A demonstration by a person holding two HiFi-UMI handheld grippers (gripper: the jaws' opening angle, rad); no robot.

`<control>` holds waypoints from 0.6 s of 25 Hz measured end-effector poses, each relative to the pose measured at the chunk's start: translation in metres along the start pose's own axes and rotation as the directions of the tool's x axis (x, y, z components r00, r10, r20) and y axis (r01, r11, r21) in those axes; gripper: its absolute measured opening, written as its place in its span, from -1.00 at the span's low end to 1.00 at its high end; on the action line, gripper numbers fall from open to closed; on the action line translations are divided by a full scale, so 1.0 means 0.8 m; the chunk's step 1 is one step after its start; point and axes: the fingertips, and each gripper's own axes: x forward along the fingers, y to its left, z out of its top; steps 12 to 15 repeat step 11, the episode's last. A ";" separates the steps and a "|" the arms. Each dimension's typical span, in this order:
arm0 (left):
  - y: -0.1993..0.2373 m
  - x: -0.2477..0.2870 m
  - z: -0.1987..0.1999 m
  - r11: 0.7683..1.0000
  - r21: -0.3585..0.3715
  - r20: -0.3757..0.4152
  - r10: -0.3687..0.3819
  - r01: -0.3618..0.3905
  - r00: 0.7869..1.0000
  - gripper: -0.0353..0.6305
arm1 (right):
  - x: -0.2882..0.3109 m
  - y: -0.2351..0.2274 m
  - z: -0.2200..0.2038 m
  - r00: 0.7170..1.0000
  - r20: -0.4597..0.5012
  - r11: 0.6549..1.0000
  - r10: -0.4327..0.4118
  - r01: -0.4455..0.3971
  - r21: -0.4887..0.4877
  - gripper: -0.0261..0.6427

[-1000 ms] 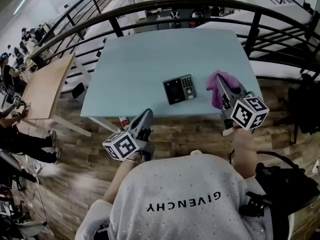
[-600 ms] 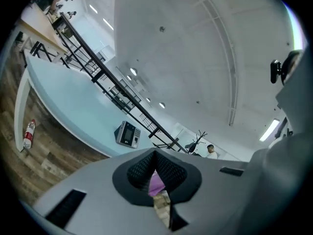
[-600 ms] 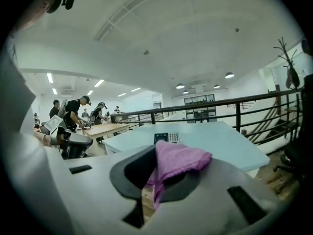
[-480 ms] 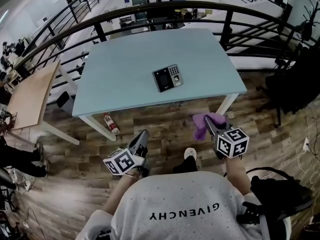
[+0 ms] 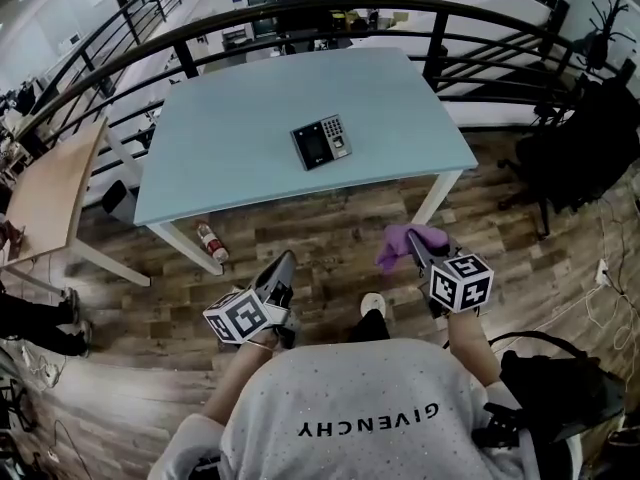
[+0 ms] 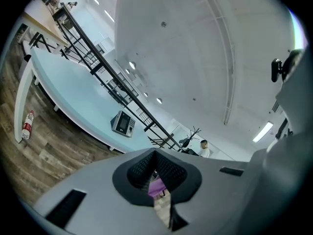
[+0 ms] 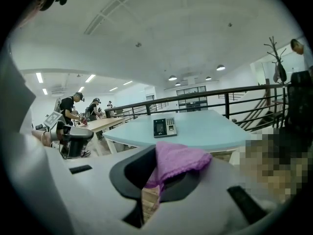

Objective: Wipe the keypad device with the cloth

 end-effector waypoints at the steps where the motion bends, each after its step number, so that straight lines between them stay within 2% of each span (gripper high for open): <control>1: 0.002 0.003 0.002 1.000 0.001 0.003 -0.003 0.003 1.000 -0.89 | 0.004 -0.003 0.001 1.000 0.004 1.000 -0.005 0.005 -0.004 -0.87; 5: 0.011 0.006 -0.003 1.000 -0.004 0.007 -0.010 0.010 1.000 -0.89 | 0.015 -0.005 -0.005 1.000 0.012 0.999 -0.011 0.012 -0.040 -0.87; 11: -0.017 -0.005 -0.005 0.999 -0.002 0.009 -0.035 0.035 0.999 -0.89 | -0.012 0.002 0.001 1.000 0.008 0.999 -0.014 0.014 -0.053 -0.87; 15: -0.017 -0.005 -0.005 0.999 -0.002 0.009 -0.035 0.035 0.999 -0.89 | -0.012 0.002 0.001 1.000 0.008 0.999 -0.014 0.014 -0.053 -0.87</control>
